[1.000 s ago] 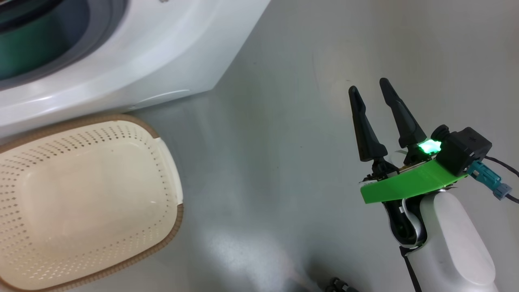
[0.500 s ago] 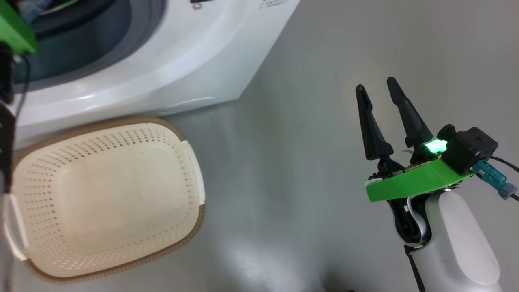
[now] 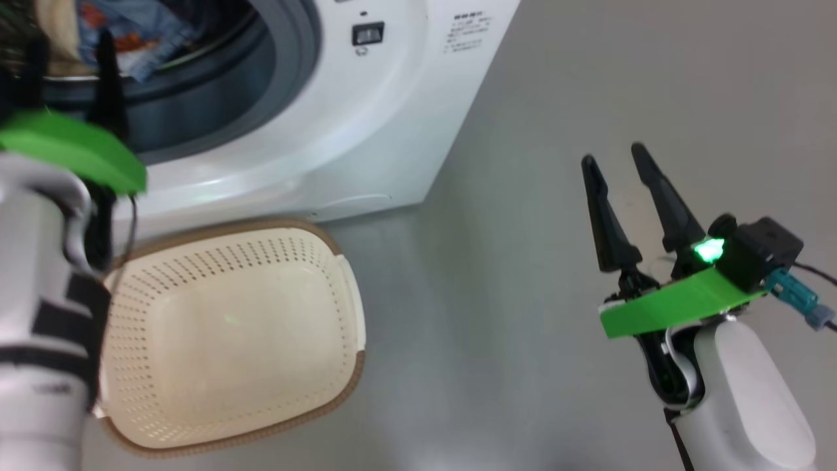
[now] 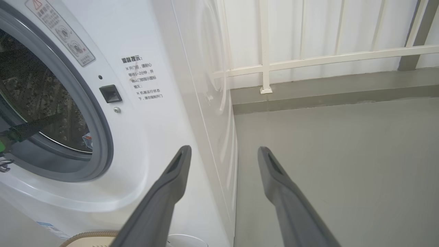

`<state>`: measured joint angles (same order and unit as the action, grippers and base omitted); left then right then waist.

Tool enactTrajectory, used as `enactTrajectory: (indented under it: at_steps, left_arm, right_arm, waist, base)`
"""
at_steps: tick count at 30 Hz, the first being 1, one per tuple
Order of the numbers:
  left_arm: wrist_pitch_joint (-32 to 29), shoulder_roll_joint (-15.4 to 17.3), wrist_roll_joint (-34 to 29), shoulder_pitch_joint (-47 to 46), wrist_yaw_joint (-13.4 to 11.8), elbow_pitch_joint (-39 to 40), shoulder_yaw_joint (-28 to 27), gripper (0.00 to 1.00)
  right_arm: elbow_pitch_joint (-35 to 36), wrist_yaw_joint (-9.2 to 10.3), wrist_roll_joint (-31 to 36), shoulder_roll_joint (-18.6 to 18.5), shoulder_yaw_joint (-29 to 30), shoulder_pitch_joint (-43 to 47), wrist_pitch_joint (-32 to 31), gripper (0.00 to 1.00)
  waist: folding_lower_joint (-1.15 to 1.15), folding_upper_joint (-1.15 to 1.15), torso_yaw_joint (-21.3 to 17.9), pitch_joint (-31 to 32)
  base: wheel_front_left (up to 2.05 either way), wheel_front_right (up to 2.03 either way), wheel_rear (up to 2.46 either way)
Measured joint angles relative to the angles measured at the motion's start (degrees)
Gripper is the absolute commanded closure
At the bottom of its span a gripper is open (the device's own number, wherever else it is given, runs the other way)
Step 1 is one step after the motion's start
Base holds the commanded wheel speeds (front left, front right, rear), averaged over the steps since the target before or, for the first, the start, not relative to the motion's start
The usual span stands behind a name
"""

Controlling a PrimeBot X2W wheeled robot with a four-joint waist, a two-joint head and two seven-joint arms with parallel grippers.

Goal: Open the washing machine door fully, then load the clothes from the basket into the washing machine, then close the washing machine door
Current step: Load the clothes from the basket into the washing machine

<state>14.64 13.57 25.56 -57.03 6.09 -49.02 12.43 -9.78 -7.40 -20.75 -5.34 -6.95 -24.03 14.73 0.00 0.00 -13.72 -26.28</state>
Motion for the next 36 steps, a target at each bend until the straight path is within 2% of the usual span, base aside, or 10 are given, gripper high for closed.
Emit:
enactTrajectory:
  at_steps: [14,36]
  left_arm:
    - [0.00,-1.88,-0.11,24.70,-2.38,23.85,-4.09,0.00]
    - [0.00,-4.60,1.42,48.58,-4.39,38.20,-8.08,0.00]
  right_arm:
    - [-1.25,0.00,-0.01,-1.86,-0.14,3.46,0.00,0.00]
    - [-2.69,0.00,-0.59,-3.75,-1.23,9.56,0.00,0.00]
  waist:
    - [0.00,0.00,3.43,8.08]
    - [0.00,0.00,7.96,19.89]
  base:
    - [0.00,0.00,0.00]
    - [0.00,0.00,0.00]
